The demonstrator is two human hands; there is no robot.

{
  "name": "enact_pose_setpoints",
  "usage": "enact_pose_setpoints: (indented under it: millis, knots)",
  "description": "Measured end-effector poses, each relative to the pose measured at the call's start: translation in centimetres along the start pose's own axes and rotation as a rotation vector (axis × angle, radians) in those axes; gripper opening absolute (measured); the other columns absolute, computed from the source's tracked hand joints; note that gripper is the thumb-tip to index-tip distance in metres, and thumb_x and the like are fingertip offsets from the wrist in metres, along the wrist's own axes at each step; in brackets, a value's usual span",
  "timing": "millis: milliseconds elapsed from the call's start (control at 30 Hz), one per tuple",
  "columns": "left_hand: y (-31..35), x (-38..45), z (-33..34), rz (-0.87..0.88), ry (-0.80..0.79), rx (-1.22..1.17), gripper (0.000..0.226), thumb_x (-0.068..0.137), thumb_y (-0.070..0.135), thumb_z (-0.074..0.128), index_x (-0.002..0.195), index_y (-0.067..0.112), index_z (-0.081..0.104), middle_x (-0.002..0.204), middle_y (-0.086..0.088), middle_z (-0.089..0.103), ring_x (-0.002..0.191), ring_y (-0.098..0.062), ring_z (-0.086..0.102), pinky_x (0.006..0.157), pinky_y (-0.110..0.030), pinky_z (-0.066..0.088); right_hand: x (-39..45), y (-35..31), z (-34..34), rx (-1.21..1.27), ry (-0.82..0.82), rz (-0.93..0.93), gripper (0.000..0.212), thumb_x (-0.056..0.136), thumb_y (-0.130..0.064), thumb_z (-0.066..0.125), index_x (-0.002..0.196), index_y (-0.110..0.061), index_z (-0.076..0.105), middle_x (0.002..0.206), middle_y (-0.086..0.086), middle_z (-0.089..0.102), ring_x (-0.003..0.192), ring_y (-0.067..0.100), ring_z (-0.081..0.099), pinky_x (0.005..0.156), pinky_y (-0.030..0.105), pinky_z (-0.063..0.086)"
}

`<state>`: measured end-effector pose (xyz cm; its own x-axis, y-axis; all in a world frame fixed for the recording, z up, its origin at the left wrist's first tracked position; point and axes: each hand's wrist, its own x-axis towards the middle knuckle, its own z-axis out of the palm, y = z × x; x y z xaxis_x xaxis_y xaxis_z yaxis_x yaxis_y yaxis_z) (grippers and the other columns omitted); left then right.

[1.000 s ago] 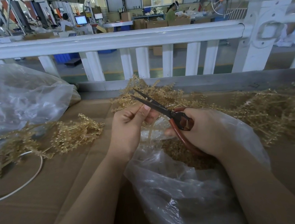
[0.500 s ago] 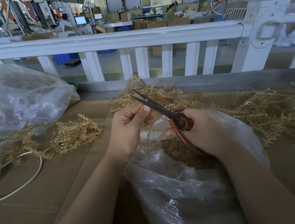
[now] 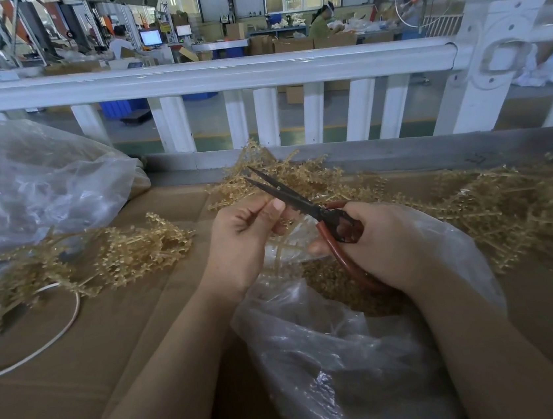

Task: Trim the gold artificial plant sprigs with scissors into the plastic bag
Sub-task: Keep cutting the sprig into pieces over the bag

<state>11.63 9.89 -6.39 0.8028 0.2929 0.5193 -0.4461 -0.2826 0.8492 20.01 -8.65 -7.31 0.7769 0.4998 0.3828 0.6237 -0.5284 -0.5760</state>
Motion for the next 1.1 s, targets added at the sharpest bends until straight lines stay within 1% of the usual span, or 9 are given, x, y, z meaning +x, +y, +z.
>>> enact_pose_setpoints:
  millis: [233,367,467,567,667,833,900,967,1100]
  knots:
    - [0.1,0.0,0.2,-0.010,0.015,-0.059,0.023,0.098,0.003,0.054,0.084,0.006,0.071,0.079,-0.006,0.068,0.070,-0.013,0.060,0.067,-0.023,0.050,0.0,-0.1,-0.1,0.027,-0.025,0.005,0.075,0.053,-0.103,0.049,0.082,-0.036,0.066,0.071,-0.016,0.068,0.062,0.003,0.063,0.062,0.035,0.058]
    - [-0.1,0.0,0.2,-0.037,0.042,-0.108,0.024,0.098,0.005,0.054,0.091,-0.011,0.069,0.078,0.000,0.069,0.070,-0.010,0.060,0.067,-0.022,0.049,0.0,-0.2,-0.1,0.139,-0.008,0.044,0.082,0.046,-0.106,0.047,0.074,-0.030,0.064,0.074,-0.020,0.067,0.063,0.002,0.063,0.057,0.026,0.053]
    - [-0.2,0.0,0.3,-0.057,0.064,-0.128,0.023,0.098,0.006,0.055,0.095,-0.012,0.070,0.074,0.006,0.071,0.069,-0.009,0.061,0.068,-0.022,0.050,0.0,-0.6,-0.4,0.254,-0.003,0.038,0.067,0.049,-0.101,0.054,0.077,-0.041,0.068,0.070,-0.018,0.068,0.062,0.001,0.065,0.052,0.016,0.050]
    - [-0.2,0.0,0.6,-0.082,0.048,-0.111,0.020,0.097,0.008,0.058,0.095,-0.004,0.073,0.072,0.006,0.071,0.069,-0.009,0.062,0.067,-0.021,0.050,0.0,-1.0,-0.4,0.334,-0.036,0.033,0.037,0.058,-0.085,0.066,0.080,-0.056,0.066,0.068,-0.019,0.070,0.062,-0.001,0.066,0.052,0.009,0.046]
    - [-0.2,-0.2,0.9,-0.087,0.020,-0.064,0.017,0.097,0.010,0.059,0.091,0.009,0.076,0.073,0.000,0.071,0.069,-0.007,0.063,0.066,-0.019,0.049,0.1,-1.2,-0.4,0.373,-0.053,0.034,0.013,0.073,-0.058,0.078,0.081,-0.053,0.070,0.070,-0.017,0.071,0.062,0.000,0.068,0.052,0.010,0.048]
    - [-0.4,-0.3,1.2,-0.058,-0.051,0.046,0.022,0.096,0.014,0.062,0.077,0.012,0.074,0.073,0.004,0.070,0.070,-0.006,0.063,0.068,-0.018,0.049,0.2,-1.2,-0.4,0.428,-0.124,0.083,0.008,0.081,-0.026,0.083,0.078,-0.027,0.076,0.074,-0.010,0.075,0.067,0.009,0.072,0.063,0.019,0.058]
    - [-0.5,-0.3,1.2,-0.081,-0.069,-0.012,0.016,0.092,0.021,0.066,0.096,0.008,0.075,0.083,0.002,0.073,0.078,-0.008,0.066,0.072,-0.018,0.051,0.2,-1.3,-0.4,0.449,-0.120,0.113,0.011,0.082,-0.021,0.083,0.077,-0.026,0.075,0.074,-0.008,0.075,0.066,0.010,0.072,0.062,0.019,0.058]
    - [-0.7,-0.2,1.1,-0.170,-0.027,-0.117,0.043,0.084,0.033,0.073,0.120,0.011,0.067,0.096,-0.005,0.073,0.086,-0.011,0.069,0.075,-0.021,0.053,0.2,-1.4,-0.6,0.541,-0.099,0.168,0.011,0.083,-0.018,0.082,0.079,-0.025,0.074,0.073,-0.006,0.075,0.062,0.010,0.071,0.059,0.019,0.058]
    - [-1.1,0.1,0.5,-0.348,0.030,-0.271,0.054,0.075,0.041,0.078,0.120,0.016,0.059,0.098,0.000,0.075,0.089,-0.013,0.071,0.075,-0.023,0.053,0.0,-1.6,-1.3,0.721,0.003,0.172,0.011,0.085,-0.014,0.078,0.079,-0.021,0.072,0.070,-0.003,0.075,0.063,0.006,0.071,0.062,0.011,0.052]
